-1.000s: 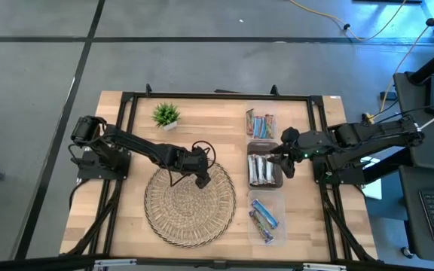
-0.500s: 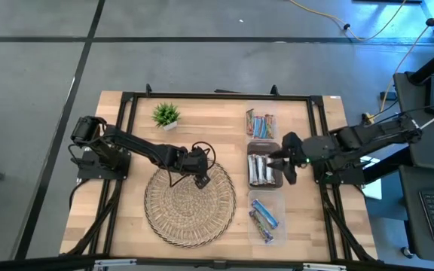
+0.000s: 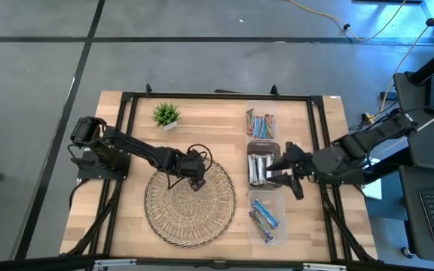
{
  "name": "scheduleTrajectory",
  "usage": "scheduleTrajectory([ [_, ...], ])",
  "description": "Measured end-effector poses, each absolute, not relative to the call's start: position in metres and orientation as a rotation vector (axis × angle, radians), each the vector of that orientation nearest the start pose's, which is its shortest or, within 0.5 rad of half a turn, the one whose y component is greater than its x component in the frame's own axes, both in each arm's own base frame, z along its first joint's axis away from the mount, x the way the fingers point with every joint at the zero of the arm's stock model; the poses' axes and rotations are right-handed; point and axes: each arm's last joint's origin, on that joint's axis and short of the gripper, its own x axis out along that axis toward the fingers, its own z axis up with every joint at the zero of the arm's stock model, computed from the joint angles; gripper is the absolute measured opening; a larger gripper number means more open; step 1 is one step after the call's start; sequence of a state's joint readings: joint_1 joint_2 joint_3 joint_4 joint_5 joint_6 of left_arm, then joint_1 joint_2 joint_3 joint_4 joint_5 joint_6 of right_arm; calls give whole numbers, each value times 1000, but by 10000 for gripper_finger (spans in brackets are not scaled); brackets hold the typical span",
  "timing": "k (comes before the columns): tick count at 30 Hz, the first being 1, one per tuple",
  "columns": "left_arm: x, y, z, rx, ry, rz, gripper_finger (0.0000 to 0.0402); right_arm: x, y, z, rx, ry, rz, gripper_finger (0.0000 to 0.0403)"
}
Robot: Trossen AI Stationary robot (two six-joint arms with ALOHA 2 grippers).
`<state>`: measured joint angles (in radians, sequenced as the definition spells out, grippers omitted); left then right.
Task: Pick and place Granola Bars by type
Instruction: Return to Home Position
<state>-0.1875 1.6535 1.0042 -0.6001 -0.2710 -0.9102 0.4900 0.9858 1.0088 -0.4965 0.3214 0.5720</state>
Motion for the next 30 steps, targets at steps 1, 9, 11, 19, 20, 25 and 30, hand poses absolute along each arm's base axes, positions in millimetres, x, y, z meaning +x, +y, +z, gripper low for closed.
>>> scheduleTrajectory([
  [1, 299, -50, 175, -506, 1074, 599, 241, 184, 88, 345, 373, 470, 35, 184],
  [9, 295, -71, 176, -430, 1094, 517, 244, 189, 90, 339, 390, 506, 14, 184],
  [11, 292, -79, 179, -384, 1071, 502, 244, 192, 93, 336, 354, 515, 18, 184],
  [19, 274, -97, 242, -277, 804, 271, 244, 200, 102, 326, 179, 520, -38, 184],
  [20, 272, -98, 252, -264, 747, 224, 244, 200, 102, 326, 180, 519, -38, 184],
  [25, 259, -93, 282, -231, 462, 22, 242, 207, 107, 319, 199, 397, 11, 184],
  [30, 246, -81, 273, -255, 280, -34, 242, 216, 105, 292, 225, 277, 120, 184],
])
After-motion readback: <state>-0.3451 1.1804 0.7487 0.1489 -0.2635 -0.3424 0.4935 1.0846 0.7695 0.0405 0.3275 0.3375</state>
